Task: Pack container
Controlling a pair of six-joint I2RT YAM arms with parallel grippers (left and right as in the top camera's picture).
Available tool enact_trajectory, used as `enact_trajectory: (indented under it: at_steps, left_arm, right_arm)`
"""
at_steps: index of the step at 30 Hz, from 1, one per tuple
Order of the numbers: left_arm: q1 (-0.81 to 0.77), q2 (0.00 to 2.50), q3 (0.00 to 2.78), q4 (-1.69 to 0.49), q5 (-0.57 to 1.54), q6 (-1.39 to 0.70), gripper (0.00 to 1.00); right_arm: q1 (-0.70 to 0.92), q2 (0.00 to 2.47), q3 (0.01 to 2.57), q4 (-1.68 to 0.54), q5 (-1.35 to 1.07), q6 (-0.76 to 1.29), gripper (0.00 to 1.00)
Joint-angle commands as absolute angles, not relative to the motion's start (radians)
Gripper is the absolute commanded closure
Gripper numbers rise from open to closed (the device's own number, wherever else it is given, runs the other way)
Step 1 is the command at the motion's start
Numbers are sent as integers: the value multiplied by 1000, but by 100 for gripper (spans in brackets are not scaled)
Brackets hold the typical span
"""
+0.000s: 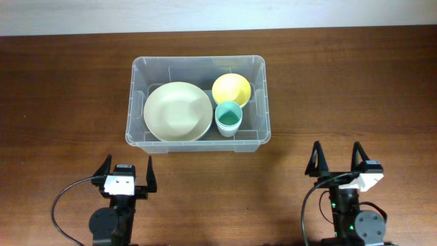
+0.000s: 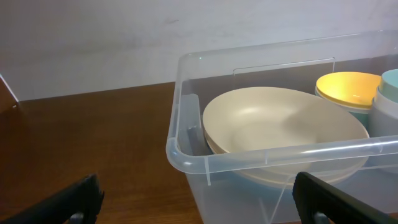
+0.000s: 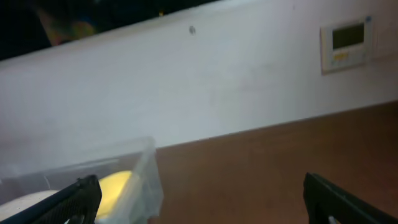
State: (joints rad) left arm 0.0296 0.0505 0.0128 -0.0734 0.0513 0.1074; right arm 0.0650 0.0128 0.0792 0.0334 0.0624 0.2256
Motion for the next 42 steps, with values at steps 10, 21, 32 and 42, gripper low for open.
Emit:
enact_trajectory:
  at_steps: [10,21,32,42]
  left_arm:
    - [36,51,9,-79,47,98,0]
    - [36,51,9,-79,47,98,0]
    - [36,51,9,-79,47,98,0]
    - [36,51,9,-79,47,98,0]
  right_arm:
    - [60,3,6,72,-33,48,1]
    - [60,3,6,19,-57,34,1]
    - [59,3,6,-73,-56,34,0]
    - [59,4,6,-73,-56,34,1]
